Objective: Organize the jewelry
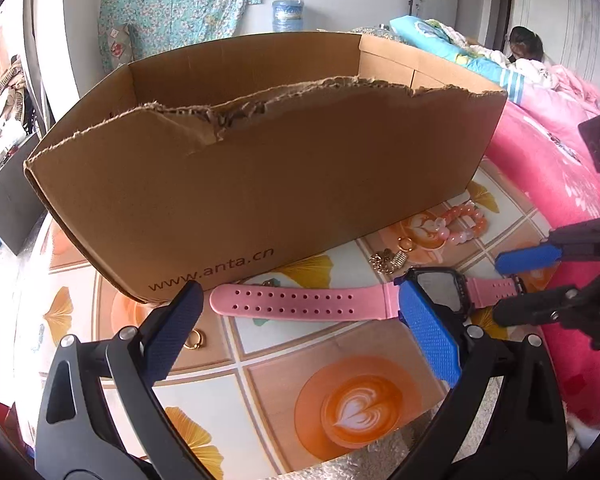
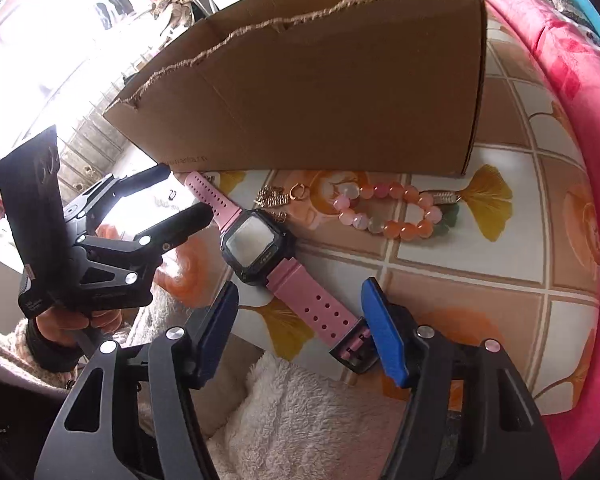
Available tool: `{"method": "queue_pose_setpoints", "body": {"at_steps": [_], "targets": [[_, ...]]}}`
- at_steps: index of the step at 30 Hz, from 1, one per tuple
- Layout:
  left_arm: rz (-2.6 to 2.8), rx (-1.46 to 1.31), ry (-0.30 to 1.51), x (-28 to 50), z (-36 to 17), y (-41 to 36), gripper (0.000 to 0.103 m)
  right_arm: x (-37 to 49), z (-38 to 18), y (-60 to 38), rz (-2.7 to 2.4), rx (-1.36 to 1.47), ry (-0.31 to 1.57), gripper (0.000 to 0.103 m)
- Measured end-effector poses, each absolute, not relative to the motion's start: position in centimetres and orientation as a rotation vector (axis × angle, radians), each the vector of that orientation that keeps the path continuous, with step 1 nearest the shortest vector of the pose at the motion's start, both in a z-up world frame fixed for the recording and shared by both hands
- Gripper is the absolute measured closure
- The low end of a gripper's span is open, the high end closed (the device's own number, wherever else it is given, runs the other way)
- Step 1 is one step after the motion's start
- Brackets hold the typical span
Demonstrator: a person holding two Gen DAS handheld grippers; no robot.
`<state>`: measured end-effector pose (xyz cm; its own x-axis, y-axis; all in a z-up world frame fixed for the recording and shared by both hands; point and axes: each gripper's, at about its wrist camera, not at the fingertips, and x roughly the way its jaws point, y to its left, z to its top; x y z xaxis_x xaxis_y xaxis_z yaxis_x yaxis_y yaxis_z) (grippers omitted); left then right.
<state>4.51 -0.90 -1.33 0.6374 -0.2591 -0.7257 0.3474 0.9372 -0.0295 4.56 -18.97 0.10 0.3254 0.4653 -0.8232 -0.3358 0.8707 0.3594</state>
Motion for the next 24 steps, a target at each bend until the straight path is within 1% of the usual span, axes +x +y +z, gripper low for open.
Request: {"method": "queue_pose_setpoints", "body": {"at_steps": [5,8,12,17,20,24], "targets": [[-0.418,0.089,0.81,4.4,-1.4,-1.7,0.008,3.7,0.9,-17.1,0.609,0.079,1.163,0.041],[-0.437,0.118,0.821,4.3,-1.9,-2.6,0.008,3.6,1.6,-16.8,0.622,0.051,1.182,0.041],[-0.433,0.143,0.822,3.9,-2.4,-2.9,0.008,4.4,3.7,-18.4,0.571,0.06,1.143,0.043],[-0.445,0.106,0.843,4.1,-2.7,-2.6,0.008,7.1,5.4,-18.7,0.531,0.046,1.117,0.055],[-0.454,0.097,0.852,4.2,-2.7,-2.3,0.008,9.1,4.5,-18.8,0.545,0.015,1.158,0.063],[-0.46,0.1,0.851,4.3,-2.7,-2.2,0.008,9.9,3.2,-17.8,0.598,-0.032,1.199,0.068]]}}
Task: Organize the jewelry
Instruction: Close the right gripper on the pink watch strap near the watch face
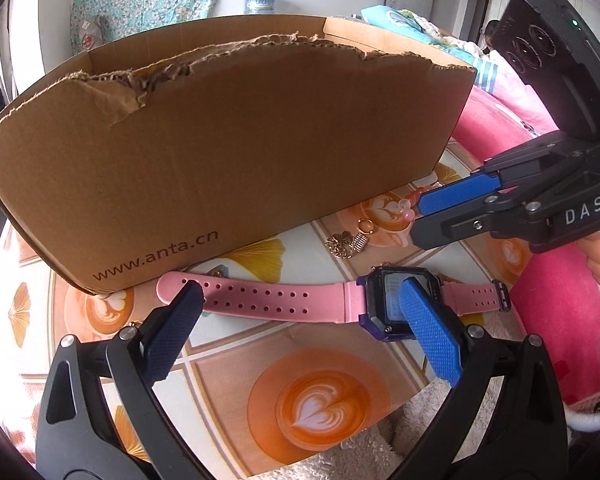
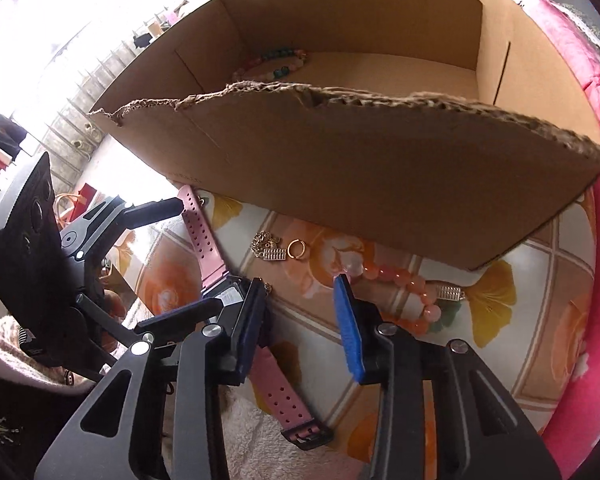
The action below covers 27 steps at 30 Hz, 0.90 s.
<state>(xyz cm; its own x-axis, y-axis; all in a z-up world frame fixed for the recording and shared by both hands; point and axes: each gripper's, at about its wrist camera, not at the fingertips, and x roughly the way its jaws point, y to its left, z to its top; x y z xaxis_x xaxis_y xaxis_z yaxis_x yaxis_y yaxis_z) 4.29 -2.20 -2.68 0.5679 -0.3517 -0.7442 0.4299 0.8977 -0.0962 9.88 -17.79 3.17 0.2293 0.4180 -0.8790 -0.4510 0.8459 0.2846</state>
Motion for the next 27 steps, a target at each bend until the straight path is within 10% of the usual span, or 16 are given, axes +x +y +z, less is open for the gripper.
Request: {"method": "queue_pose_setpoints", "body": {"at_steps": [27], "targets": [[-0.475,0.095,0.836,4.3,-2.8,-1.9,0.008,11.2,1.1,-10.6,0.602,-0.452,1.268,0.077]]}}
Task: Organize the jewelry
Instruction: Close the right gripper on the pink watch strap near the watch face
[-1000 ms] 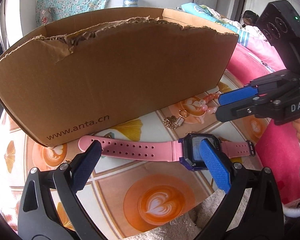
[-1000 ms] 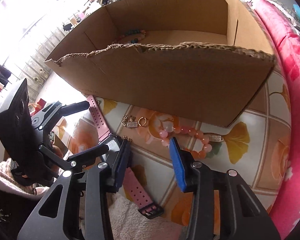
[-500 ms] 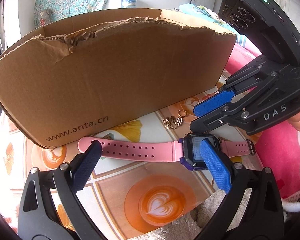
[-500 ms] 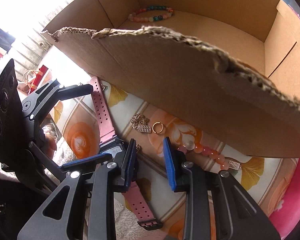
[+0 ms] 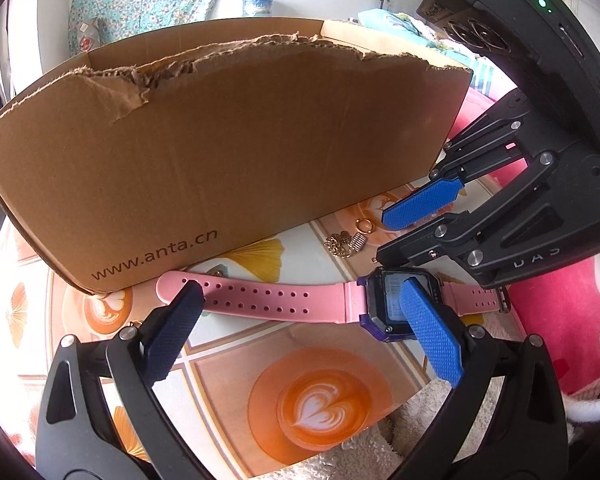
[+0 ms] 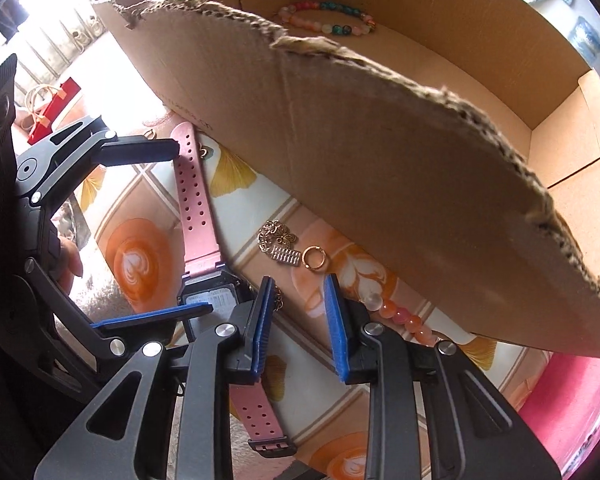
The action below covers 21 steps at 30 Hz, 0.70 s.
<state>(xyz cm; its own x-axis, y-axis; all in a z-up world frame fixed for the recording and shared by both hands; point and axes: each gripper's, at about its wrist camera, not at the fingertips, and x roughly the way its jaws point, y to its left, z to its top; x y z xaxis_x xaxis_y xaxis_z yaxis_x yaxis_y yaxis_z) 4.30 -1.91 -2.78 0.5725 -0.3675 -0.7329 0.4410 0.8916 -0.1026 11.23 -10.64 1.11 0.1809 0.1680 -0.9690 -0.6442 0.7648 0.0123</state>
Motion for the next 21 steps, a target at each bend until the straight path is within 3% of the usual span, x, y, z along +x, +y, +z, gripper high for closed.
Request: {"method": "queue_pose_setpoints", "body": {"at_steps": [15,17,21], "targets": [[-0.462,0.127,0.831,3.9,-2.5,-2.3,0.008,9.2,6.0,-16.0,0.468,-0.231,1.09,0.079],[-0.46,0.131,0.831,3.7,-2.2,-2.3,0.008,7.7,6.1,-17.0,0.472,-0.211,1.077,0.066],[-0.461,0.095,0.817,3.1,-1.4,-1.4,0.008,4.6,4.7,-16.1,0.49,-0.196,1.066,0.058]]}}
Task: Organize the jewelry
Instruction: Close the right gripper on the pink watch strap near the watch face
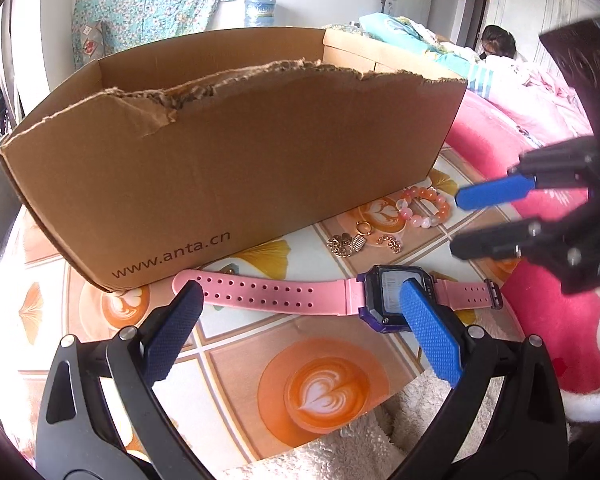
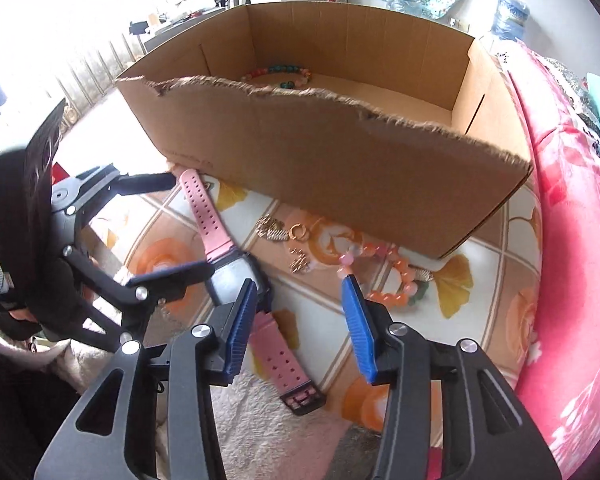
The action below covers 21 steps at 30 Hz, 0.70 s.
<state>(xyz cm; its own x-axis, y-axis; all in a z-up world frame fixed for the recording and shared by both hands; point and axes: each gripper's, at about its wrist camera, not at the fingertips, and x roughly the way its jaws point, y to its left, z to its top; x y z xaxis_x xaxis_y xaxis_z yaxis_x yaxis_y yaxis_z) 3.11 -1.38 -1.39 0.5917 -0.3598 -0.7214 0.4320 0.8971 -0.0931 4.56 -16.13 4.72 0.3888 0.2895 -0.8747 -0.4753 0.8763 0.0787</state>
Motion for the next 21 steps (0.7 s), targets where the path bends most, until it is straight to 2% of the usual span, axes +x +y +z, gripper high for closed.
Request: {"method": "queue_pose_setpoints", "body": {"at_steps": [2,12,17,20,21], "targets": [[-0.456,0.089,0.8,2.7,-0.9,-0.8,0.008,3.4,4.1,-15.6,0.502,-0.187,1.053,0.053],[-0.467,0.102,0.71,-0.4,1.2,0.9,0.009,2.7,1.4,-12.1,0.5,-0.29,1.026,0.053],[-0.477,0.164,0.675,-1.3,1.1,-0.1,0.009,3.7,0.9,-12.5,0.535,-0.255,1.053,0.06],[-0.497,0.199,0.673,-1.5,0.7,-0.9,0.015,4.4,0.8,-13.1,0.579,-0.224,1.084,0.062],[-0.504,0.21,0.678,-1.5,0.6,-1.1,0.02,4.8,0.8,-13.5,0.6,-0.196,1.103,0.062]]}}
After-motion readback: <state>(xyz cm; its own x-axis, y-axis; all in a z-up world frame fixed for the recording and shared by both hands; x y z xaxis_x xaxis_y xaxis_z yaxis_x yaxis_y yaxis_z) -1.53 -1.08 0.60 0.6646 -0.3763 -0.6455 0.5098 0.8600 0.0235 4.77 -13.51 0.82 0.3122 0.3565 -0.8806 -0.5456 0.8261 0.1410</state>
